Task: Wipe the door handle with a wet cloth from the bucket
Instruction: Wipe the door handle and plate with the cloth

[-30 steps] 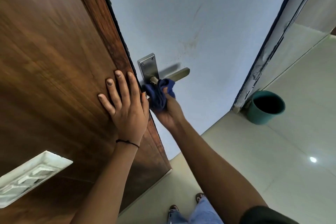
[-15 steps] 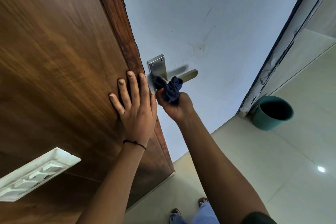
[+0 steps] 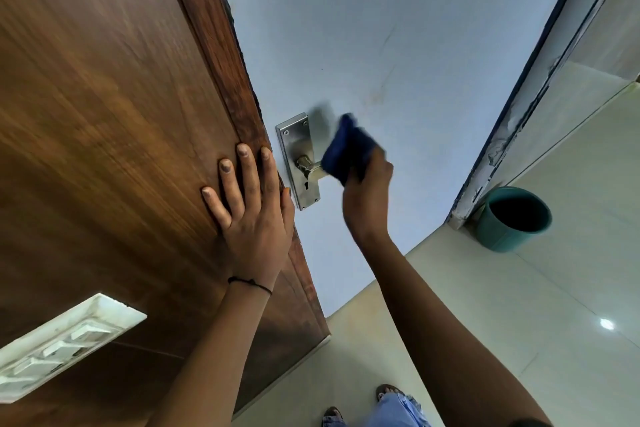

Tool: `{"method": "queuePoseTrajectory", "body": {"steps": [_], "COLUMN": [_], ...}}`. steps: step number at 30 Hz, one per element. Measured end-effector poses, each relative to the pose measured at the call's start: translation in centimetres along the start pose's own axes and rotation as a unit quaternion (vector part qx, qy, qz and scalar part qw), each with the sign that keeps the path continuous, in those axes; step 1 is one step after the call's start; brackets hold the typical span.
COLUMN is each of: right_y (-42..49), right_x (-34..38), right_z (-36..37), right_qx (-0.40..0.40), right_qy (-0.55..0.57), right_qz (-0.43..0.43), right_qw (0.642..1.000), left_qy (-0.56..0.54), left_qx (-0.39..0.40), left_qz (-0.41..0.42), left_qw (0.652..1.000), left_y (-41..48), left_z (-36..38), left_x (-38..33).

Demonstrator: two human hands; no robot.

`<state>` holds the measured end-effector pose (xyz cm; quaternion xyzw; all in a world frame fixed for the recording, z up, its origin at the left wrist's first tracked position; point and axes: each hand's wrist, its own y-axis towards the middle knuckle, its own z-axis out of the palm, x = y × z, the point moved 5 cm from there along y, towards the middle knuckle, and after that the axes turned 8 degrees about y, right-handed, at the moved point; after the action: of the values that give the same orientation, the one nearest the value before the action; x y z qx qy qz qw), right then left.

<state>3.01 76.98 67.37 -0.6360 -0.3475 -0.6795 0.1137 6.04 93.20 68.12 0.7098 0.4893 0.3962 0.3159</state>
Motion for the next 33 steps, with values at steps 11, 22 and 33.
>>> {"method": "queuePoseTrajectory", "body": {"steps": [11,22,33], "right_y": [6.6,5.0,5.6], "right_x": [0.3,2.3,2.3], "right_z": [0.1,3.3,2.9], "right_qx": [0.268,0.366,0.388], "right_qy": [-0.377,-0.402,-0.392], "right_qz": [-0.219,-0.259,-0.246], "right_qw": [0.859,0.798,0.797], "left_qy": [-0.025,-0.012,-0.009], "left_qx": [-0.013,-0.008,-0.004], "left_qz": [-0.001,0.0,-0.006], "left_qw": [1.0,1.0,1.0], "left_y": [0.1,0.1,0.1], "left_z": [-0.1,0.0,0.1], "left_x": [0.1,-0.1,-0.1]}}
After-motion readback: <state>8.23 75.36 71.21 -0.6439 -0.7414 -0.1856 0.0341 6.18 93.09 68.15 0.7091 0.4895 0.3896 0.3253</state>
